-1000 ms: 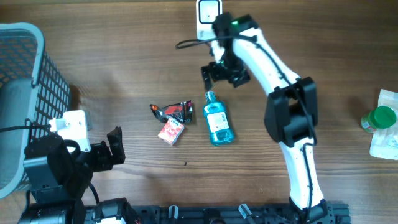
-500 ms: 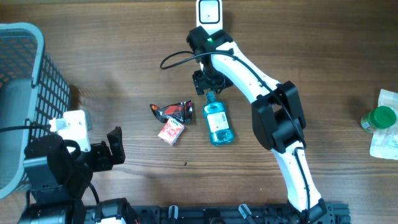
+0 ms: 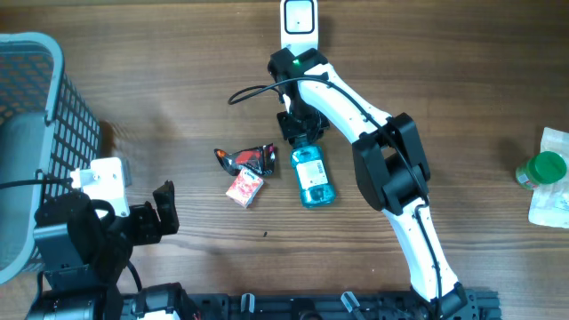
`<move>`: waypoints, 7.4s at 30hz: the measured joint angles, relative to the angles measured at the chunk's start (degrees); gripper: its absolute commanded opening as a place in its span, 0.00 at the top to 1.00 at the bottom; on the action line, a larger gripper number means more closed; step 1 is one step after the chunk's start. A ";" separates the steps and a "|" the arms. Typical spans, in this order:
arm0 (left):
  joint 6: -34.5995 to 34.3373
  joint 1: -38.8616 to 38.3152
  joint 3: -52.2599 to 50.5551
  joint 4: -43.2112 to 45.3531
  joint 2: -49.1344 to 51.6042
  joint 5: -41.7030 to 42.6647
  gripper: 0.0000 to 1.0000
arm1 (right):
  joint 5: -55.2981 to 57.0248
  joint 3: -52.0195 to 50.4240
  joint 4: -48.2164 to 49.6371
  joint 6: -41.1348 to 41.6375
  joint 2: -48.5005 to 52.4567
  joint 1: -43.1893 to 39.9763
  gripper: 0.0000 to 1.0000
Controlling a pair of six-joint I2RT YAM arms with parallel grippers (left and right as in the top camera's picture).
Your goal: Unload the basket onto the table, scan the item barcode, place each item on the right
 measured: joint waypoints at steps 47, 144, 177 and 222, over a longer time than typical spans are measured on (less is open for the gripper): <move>-0.02 0.00 0.00 0.02 0.00 0.00 0.00 | 30.18 24.94 8.20 12.61 -5.01 7.67 0.95; 0.00 0.00 0.00 0.00 0.00 0.00 0.00 | 15.10 -5.46 18.32 21.66 -29.05 3.69 0.00; 0.00 0.00 0.02 0.00 0.00 0.00 0.00 | -0.79 -4.74 13.22 37.79 -18.12 -4.00 0.00; 0.00 0.00 0.00 0.00 0.00 0.00 0.00 | -23.04 3.56 -2.47 27.82 -12.63 -9.68 0.57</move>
